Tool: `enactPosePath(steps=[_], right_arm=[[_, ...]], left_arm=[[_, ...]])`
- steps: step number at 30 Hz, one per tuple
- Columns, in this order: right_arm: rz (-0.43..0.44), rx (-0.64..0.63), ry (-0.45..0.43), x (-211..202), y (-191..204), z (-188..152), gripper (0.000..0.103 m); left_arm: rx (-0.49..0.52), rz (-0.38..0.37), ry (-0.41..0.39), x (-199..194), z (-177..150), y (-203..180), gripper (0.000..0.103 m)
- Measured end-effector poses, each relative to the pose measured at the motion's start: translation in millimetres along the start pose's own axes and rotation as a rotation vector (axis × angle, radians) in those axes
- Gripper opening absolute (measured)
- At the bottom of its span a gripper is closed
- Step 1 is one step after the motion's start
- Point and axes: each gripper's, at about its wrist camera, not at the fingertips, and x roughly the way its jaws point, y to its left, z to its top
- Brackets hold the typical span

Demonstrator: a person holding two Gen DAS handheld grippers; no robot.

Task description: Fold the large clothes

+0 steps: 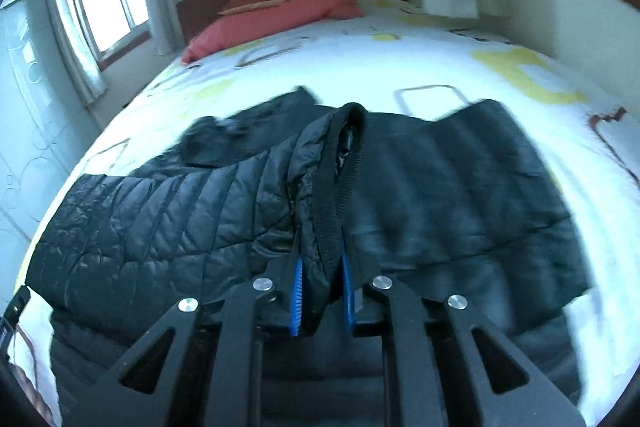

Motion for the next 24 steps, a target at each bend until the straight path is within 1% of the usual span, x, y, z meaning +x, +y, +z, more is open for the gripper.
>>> enactPosePath(steps=[4, 5, 7, 9, 11, 13, 15, 17, 19, 21, 22, 24], right_arm=[[-0.057, 0.027, 0.035, 9, -41, -3, 0.016], [-0.069, 0.036, 0.059, 14, -51, -6, 0.017], [-0.055, 0.039, 0.089, 21, -57, -10, 0.022], [-0.078, 0.017, 0.075, 17, -58, -9, 0.04], [-0.108, 0.017, 0.013, -1, -61, -6, 0.049], [-0.126, 0.02, -0.054, -15, -58, 4, 0.05], [-0.105, 0.005, -0.076, -14, -48, 13, 0.05], [-0.07, -0.013, -0.058, -1, -35, 23, 0.05], [-0.033, -0.021, -0.041, 21, -21, 31, 0.05], [-0.042, -0.05, -0.031, 40, -7, 36, 0.05], [-0.047, -0.064, -0.018, 51, -1, 35, 0.05], [-0.065, -0.074, 0.021, 71, 2, 33, 0.05]], left_arm=[[0.013, -0.019, 0.02, 8, 0, -10, 0.062], [0.025, -0.014, 0.025, 12, 0, -14, 0.062], [0.041, -0.012, 0.041, 20, 0, -19, 0.062], [0.05, -0.016, 0.063, 30, 1, -24, 0.062], [0.057, -0.006, 0.069, 38, 5, -26, 0.062], [0.058, -0.003, 0.069, 46, 13, -28, 0.062], [0.059, 0.0, 0.068, 53, 20, -31, 0.062], [0.063, 0.006, 0.066, 64, 30, -36, 0.062], [0.063, 0.016, 0.071, 77, 38, -41, 0.062], [0.04, 0.033, 0.102, 96, 45, -41, 0.062], [0.031, 0.037, 0.114, 102, 46, -41, 0.062], [0.025, 0.068, 0.159, 122, 45, -39, 0.062]])
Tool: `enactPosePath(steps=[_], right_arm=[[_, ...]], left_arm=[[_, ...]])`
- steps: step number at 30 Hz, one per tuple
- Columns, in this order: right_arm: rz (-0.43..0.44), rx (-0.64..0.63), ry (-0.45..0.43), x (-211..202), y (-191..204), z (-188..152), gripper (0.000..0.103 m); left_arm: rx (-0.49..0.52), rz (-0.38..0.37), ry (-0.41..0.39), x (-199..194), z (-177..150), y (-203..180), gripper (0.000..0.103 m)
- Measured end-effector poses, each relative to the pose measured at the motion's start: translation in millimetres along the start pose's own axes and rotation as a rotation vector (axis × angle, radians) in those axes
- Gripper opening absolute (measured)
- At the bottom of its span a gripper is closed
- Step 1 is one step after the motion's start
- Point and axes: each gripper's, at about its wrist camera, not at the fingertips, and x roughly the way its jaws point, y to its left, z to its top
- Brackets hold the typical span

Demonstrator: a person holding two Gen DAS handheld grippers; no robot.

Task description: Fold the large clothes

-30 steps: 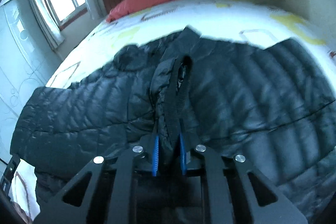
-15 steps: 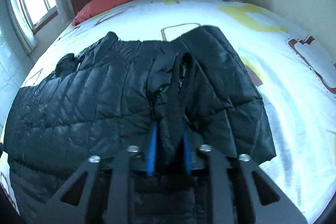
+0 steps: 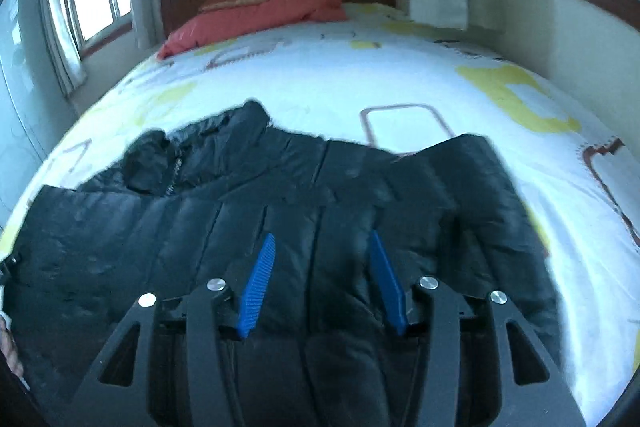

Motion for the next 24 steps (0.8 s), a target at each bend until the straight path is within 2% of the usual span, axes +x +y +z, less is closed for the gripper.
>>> enactPosePath(steps=[2, 5, 7, 10, 12, 15, 17, 19, 22, 24], right_arm=[[0.006, 0.004, 0.04, 22, -3, -5, 0.053], [0.024, 0.016, 0.051, 23, -6, -3, 0.053], [0.025, 0.025, 0.051, 15, -8, -3, 0.053], [0.037, 0.034, 0.011, -12, -6, -7, 0.053], [0.05, 0.027, -0.009, -26, -1, -16, 0.053], [0.043, -0.01, 0.056, -15, 10, -37, 0.055], [0.028, -0.033, 0.038, -10, 12, -44, 0.056], [0.021, -0.025, 0.045, -16, 14, -37, 0.056], [0.049, -0.02, -0.009, -31, 21, -22, 0.056], [0.084, -0.017, -0.034, -34, 31, -10, 0.056]], left_arm=[[0.018, 0.016, 0.037, 16, -1, -1, 0.066], [0.018, -0.001, 0.088, 33, -2, 0, 0.067], [0.017, 0.006, 0.084, 30, 0, 0, 0.067], [0.036, 0.044, 0.045, 7, -2, -5, 0.064], [0.015, 0.007, 0.019, -13, -10, -9, 0.064], [0.024, -0.028, -0.018, -28, -26, -21, 0.064], [0.09, 0.011, -0.002, -20, -34, -33, 0.065], [0.116, 0.041, -0.012, -24, -33, -35, 0.064], [0.028, 0.034, -0.102, -52, -16, -20, 0.064], [-0.039, -0.019, -0.144, -64, -3, -12, 0.064]])
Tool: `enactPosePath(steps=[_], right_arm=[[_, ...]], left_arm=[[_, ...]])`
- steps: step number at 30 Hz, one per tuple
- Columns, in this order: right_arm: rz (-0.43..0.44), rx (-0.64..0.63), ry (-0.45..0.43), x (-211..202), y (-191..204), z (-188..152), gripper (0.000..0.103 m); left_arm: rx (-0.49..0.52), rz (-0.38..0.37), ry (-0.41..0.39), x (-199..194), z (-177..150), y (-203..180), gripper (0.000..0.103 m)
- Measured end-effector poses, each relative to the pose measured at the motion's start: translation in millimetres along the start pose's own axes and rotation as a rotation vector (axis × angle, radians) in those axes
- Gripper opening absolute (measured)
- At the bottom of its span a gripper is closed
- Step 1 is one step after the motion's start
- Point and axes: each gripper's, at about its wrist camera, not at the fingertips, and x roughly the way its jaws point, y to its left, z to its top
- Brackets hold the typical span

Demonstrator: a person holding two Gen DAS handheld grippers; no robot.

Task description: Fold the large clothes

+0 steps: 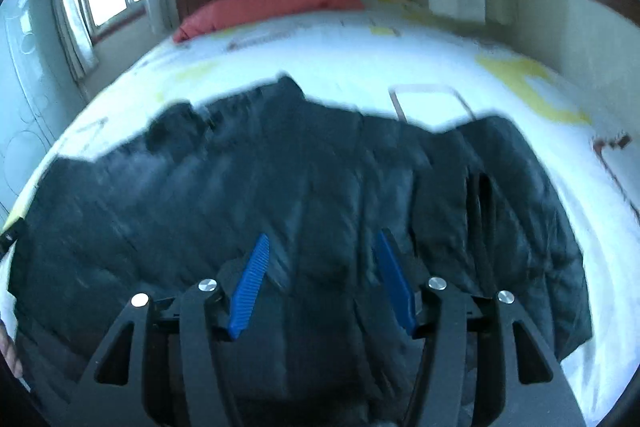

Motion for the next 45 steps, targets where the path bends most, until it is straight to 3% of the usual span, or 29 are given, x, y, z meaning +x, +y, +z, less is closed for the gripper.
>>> enactPosePath(steps=[4, 9, 11, 16, 18, 21, 26, 31, 34, 40, 45], right_arm=[[0.072, 0.005, 0.016, 18, 25, 13, 0.056], [0.052, -0.033, 0.065, 54, 43, 3, 0.061], [0.044, -0.046, 0.061, 48, 44, 4, 0.061], [-0.027, -0.049, 0.006, 3, 23, -12, 0.061], [-0.077, -0.039, 0.036, 8, 10, -23, 0.061], [-0.038, 0.011, 0.074, 26, -5, -34, 0.065], [-0.029, 0.034, 0.084, 7, -9, -29, 0.065], [-0.009, 0.104, 0.08, -50, -38, -55, 0.065], [-0.007, 0.135, 0.105, -85, -61, -85, 0.065], [-0.036, 0.226, 0.125, -155, -117, -150, 0.066], [-0.049, 0.324, 0.154, -191, -159, -197, 0.066]], left_arm=[[-0.018, -0.115, 0.035, 11, 6, -21, 0.064], [0.117, -0.081, 0.197, 68, -25, -69, 0.065], [0.151, -0.051, 0.168, 66, -29, -74, 0.065], [0.132, -0.103, 0.101, 21, -34, -64, 0.065], [0.138, -0.094, 0.116, 22, -41, -62, 0.065], [0.132, -0.105, 0.204, 51, -53, -60, 0.068], [0.132, -0.105, 0.204, 38, -47, -56, 0.068], [0.063, -0.099, 0.213, -8, -55, -18, 0.068], [-0.015, -0.102, 0.259, -35, -72, 15, 0.068], [-0.197, -0.091, 0.316, -103, -126, 96, 0.068], [-0.327, -0.1, 0.36, -143, -170, 144, 0.068]])
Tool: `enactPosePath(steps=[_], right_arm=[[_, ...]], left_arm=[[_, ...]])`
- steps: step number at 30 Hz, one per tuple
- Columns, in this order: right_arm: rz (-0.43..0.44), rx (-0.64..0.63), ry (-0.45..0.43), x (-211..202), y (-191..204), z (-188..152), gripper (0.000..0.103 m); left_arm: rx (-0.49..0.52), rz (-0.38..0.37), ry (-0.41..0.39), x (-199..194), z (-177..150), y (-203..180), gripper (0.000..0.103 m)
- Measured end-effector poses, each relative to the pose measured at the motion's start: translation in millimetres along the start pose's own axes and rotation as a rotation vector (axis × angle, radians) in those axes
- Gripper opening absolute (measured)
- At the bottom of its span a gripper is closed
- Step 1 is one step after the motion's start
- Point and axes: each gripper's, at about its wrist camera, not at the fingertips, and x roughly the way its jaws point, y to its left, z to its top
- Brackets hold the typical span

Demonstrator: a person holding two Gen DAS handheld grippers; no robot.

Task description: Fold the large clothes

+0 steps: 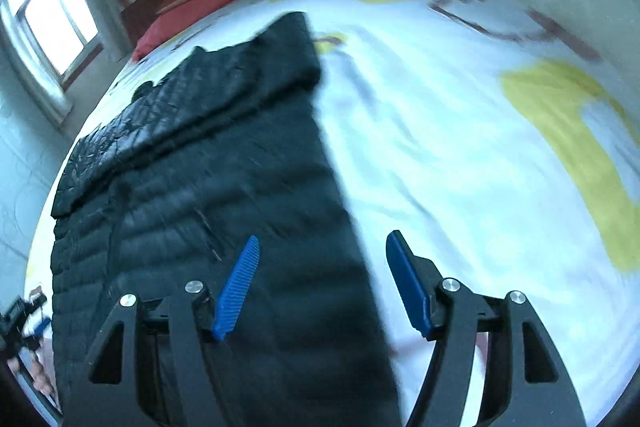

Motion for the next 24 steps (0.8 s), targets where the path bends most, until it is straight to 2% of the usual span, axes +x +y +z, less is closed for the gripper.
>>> enactPosePath(steps=[3, 7, 12, 16, 19, 24], right_arm=[[0.021, 0.056, 0.034, -9, -26, -24, 0.066], [0.118, 0.139, 0.088, -18, -46, -58, 0.066], [0.217, 0.166, 0.113, -38, -47, -95, 0.066], [0.347, 0.217, 0.138, -52, -49, -121, 0.066], [0.42, 0.259, 0.149, -54, -48, -131, 0.067], [0.447, 0.269, 0.111, -47, -39, -126, 0.066]], left_arm=[[-0.091, -0.059, 0.044, -8, -21, 25, 0.068], [-0.128, -0.114, 0.04, -26, -42, 37, 0.068], [-0.203, -0.206, 0.074, -38, -68, 49, 0.068], [-0.281, -0.279, 0.096, -48, -86, 62, 0.068], [-0.362, -0.343, 0.108, -55, -98, 74, 0.068], [-0.357, -0.359, 0.095, -51, -102, 66, 0.068]])
